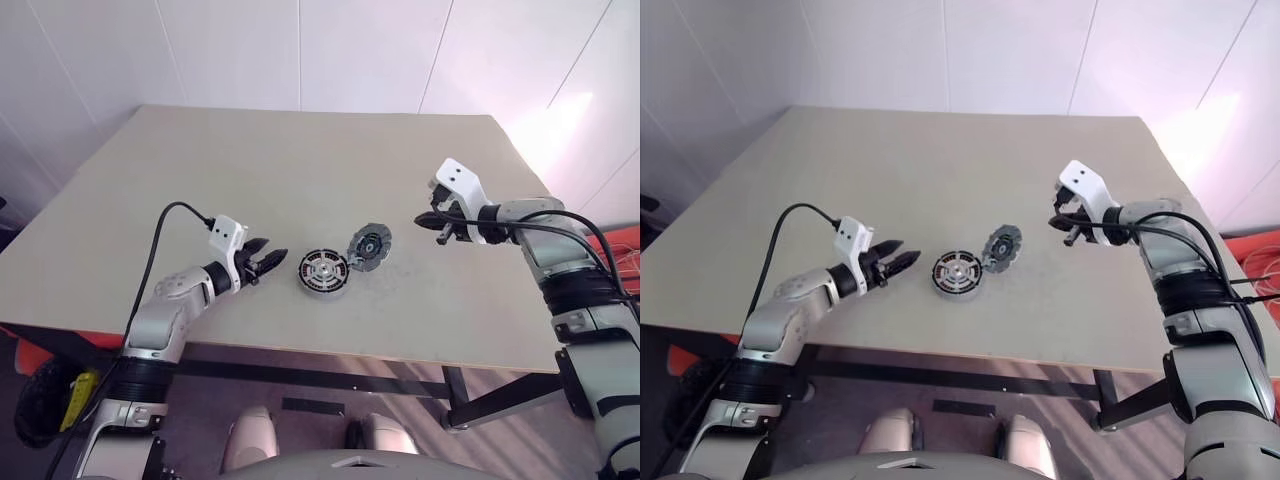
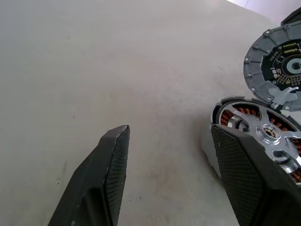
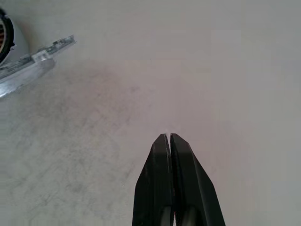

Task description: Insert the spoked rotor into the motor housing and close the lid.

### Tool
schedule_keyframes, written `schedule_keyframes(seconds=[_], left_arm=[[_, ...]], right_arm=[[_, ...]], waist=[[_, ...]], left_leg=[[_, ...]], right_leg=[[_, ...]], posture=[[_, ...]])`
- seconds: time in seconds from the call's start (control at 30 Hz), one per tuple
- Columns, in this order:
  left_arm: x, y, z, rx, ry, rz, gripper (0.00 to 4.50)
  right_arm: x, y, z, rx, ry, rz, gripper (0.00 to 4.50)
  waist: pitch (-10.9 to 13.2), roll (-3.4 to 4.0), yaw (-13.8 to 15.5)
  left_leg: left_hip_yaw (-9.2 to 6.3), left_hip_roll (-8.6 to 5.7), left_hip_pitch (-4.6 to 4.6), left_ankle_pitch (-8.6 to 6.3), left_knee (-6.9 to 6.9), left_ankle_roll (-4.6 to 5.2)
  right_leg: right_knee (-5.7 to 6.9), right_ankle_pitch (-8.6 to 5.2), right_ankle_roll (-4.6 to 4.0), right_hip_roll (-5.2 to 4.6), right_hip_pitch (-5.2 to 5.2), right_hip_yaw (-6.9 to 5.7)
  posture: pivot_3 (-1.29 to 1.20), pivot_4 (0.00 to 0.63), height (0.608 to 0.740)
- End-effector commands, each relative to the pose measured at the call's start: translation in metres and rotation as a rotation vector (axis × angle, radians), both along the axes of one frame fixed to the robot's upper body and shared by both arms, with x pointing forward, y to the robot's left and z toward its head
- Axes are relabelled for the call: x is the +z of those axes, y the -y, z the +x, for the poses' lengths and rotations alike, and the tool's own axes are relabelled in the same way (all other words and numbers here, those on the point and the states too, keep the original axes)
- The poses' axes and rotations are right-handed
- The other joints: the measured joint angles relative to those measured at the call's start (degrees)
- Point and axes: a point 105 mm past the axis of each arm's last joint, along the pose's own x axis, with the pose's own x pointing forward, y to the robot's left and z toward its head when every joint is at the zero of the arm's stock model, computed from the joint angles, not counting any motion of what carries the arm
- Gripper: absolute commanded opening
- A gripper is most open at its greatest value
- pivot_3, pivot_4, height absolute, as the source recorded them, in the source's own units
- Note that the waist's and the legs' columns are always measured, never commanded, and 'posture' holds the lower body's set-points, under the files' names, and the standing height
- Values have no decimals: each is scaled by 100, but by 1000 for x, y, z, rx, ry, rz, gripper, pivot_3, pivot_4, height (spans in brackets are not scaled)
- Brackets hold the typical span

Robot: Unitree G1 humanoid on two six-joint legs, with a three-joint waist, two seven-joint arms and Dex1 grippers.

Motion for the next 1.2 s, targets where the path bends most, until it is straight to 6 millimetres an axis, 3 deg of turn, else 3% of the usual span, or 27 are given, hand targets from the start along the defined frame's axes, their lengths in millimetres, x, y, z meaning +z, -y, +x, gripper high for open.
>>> schedule_keyframes(seconds=[0.03, 0.3, 0.4, 0.6, 0.87, 1.1, 1.2], left_arm=[[11, 5, -3, -58, 13, -12, 2957], [9, 6, -7, -78, -12, 2, 2957], [10, 3, -6, -65, -7, 12, 2957], [10, -1, -4, -51, -5, 19, 2957], [13, -8, -2, -32, 3, 39, 2957], [15, -11, -3, -30, 5, 45, 2957], [14, -10, -2, -29, 6, 44, 2957]], right_arm=[[16, -18, -7, 51, 47, 60, 40], [0, -72, -16, 93, -7, 212, 40], [10, -95, -22, 126, -24, 311, 40], [21, -119, -32, 182, -67, 393, 40], [3, -123, -40, 163, -114, 386, 40], [2, -88, -38, 69, -120, 385, 40], [6, -87, -39, 74, -116, 388, 40]], waist=[[0, 1, -4], [-2, 2, 2], [-2, 3, -1], [-2, 3, 3], [-2, 3, 3], [-2, 4, 12], [-2, 4, 13]], left_leg=[[0, 1, 2, 0, 0, 0], [0, 2, 11, 1, 3, -2], [-1, 2, 10, 1, 3, -1], [-2, 1, 10, 1, 2, -2], [-3, 2, 19, 3, 2, -7], [-3, 0, 21, 3, 1, -7], [-3, 1, 30, 3, 0, -7]], right_leg=[[0, 0, 1, 0, 3, 0], [5, -1, 1, 0, 7, 0], [5, 0, 0, 0, 6, 0], [4, 0, 1, 0, 7, 0], [4, -7, 11, 0, 14, 0], [2, -18, 31, -1, 19, 1], [2, -21, 37, -1, 26, 0]], posture=[[0, 0, 740], [0, 0, 740], [0, 0, 740], [0, 0, 740], [0, 0, 740], [0, 0, 740], [0, 0, 740]])
